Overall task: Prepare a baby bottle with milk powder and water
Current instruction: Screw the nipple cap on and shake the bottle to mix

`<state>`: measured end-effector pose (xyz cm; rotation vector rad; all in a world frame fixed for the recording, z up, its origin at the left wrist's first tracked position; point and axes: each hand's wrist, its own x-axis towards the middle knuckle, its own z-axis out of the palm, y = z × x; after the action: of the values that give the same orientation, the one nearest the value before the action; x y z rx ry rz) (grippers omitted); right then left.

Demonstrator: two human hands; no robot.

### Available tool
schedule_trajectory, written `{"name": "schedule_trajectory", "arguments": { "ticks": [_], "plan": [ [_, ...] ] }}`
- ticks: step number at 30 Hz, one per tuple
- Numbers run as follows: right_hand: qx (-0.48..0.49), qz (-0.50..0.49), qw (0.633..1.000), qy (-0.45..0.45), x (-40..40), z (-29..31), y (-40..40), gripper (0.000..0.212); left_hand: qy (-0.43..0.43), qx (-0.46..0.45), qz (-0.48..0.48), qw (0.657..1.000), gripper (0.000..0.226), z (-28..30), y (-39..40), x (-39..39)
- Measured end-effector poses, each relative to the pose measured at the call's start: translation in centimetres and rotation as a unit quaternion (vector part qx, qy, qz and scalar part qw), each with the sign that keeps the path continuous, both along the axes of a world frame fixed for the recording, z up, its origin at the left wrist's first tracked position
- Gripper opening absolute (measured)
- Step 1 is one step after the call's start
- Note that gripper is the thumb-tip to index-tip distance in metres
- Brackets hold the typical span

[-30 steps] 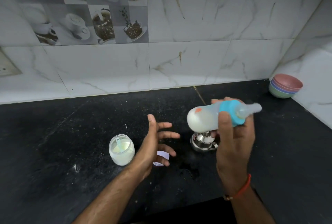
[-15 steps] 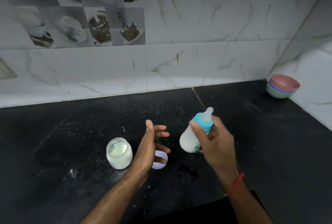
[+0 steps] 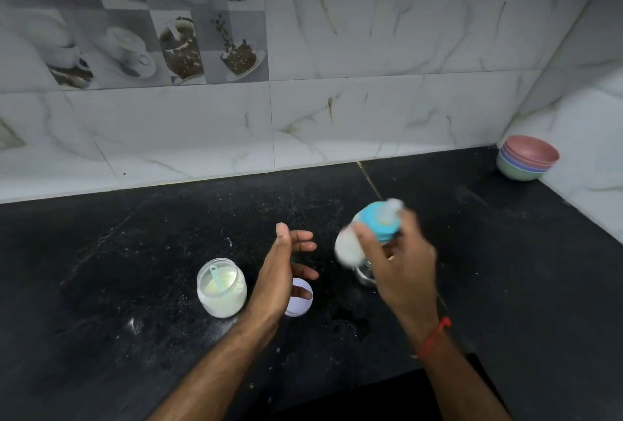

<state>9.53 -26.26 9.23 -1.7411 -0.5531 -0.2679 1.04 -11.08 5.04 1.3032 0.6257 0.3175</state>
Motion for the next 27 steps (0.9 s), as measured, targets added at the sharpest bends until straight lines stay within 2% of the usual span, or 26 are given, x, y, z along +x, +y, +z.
{"name": "schedule_trajectory", "arguments": {
  "ticks": [2,5,7,10,12,14,15,18,19,23,27],
  "plan": [
    [-0.034,0.027,0.999,0.026,0.0,-0.6,0.2,0.046,-0.001,0.009,-0.003,1.0,0.072,0.0,-0.1,-0.1],
    [0.056,-0.005,0.998,-0.021,-0.4,0.5,-0.1,0.032,-0.008,0.008,0.002,1.0,0.071,0.1,0.0,-0.2],
    [0.047,-0.022,0.998,-0.046,-0.3,0.3,0.1,0.033,-0.006,0.007,0.005,1.0,0.071,0.1,0.1,-0.3],
    [-0.043,0.02,0.998,0.05,0.0,-0.4,0.6,0.046,-0.009,0.018,0.001,1.0,0.068,0.2,0.1,-0.2],
    [0.002,0.003,0.999,0.034,0.2,-0.6,0.4,0.052,-0.016,0.022,0.001,1.0,0.066,0.2,0.2,-0.3],
    [0.066,-0.019,0.998,0.01,0.1,-0.3,0.2,0.043,-0.013,0.022,0.002,1.0,0.066,0.1,0.2,-0.3],
    [0.056,-0.025,0.998,0.008,0.3,-0.5,0.1,0.038,-0.011,0.022,0.001,1.0,0.066,0.1,0.3,-0.3],
    [-0.062,0.045,0.988,0.137,0.8,-1.3,0.5,0.033,-0.012,0.038,-0.014,0.999,0.061,0.1,-0.1,-0.4],
    [-0.068,0.053,0.983,0.164,0.8,-1.4,0.4,0.034,-0.017,0.048,-0.022,0.998,0.058,0.2,-0.3,-0.5],
    [0.013,0.083,0.975,0.207,0.6,0.3,0.1,0.039,-0.044,0.062,-0.08,0.994,0.04,1.0,-0.8,-1.1],
    [0.083,0.138,0.954,0.255,0.9,2.1,0.5,0.043,-0.092,0.027,-0.119,0.988,0.036,2.0,-2.0,-1.1]
  ]
}}
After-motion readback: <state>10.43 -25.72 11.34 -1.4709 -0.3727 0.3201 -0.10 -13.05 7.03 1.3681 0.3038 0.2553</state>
